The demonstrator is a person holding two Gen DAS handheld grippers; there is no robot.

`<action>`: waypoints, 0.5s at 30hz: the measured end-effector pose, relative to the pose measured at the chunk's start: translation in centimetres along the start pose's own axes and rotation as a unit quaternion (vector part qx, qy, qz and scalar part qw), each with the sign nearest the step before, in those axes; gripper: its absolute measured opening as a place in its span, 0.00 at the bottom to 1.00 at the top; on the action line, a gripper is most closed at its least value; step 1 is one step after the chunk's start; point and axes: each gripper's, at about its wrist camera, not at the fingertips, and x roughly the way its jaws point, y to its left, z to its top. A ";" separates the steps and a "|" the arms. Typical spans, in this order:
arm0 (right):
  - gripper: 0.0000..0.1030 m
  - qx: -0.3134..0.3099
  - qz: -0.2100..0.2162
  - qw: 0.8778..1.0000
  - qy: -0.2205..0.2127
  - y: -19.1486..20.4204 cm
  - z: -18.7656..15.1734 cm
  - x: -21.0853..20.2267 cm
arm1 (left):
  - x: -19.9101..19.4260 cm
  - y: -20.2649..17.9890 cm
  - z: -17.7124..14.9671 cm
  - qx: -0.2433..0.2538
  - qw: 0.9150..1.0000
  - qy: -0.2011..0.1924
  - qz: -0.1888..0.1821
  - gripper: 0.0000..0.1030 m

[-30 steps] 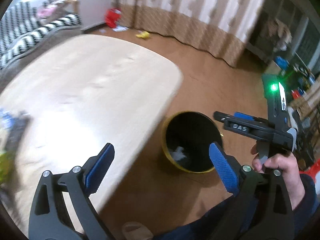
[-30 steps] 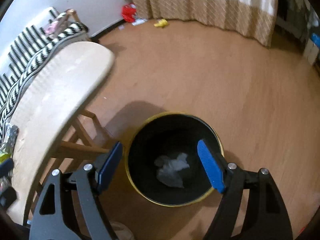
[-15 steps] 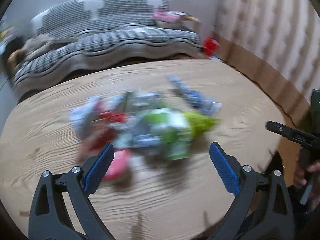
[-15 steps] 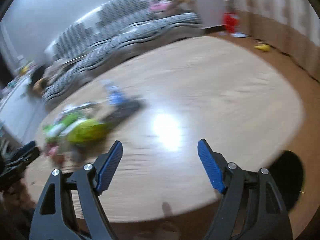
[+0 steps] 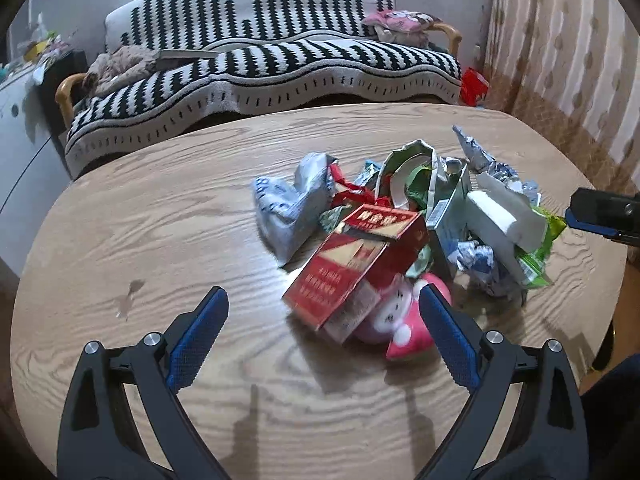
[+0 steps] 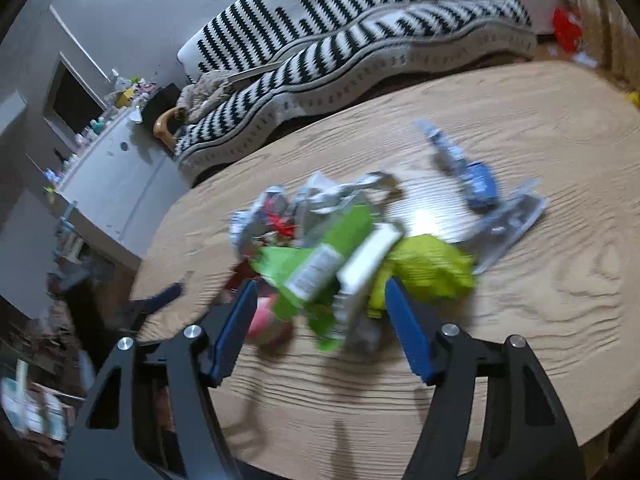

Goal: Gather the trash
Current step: 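Grasp the red cigarette box with the left tool while the right tool grasps the green box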

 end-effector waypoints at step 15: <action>0.38 0.033 -0.024 0.998 0.046 -0.8 1.2 4.3 | 4.6 -1.3 2.0 0.023 0.999 0.023 -0.007 0.62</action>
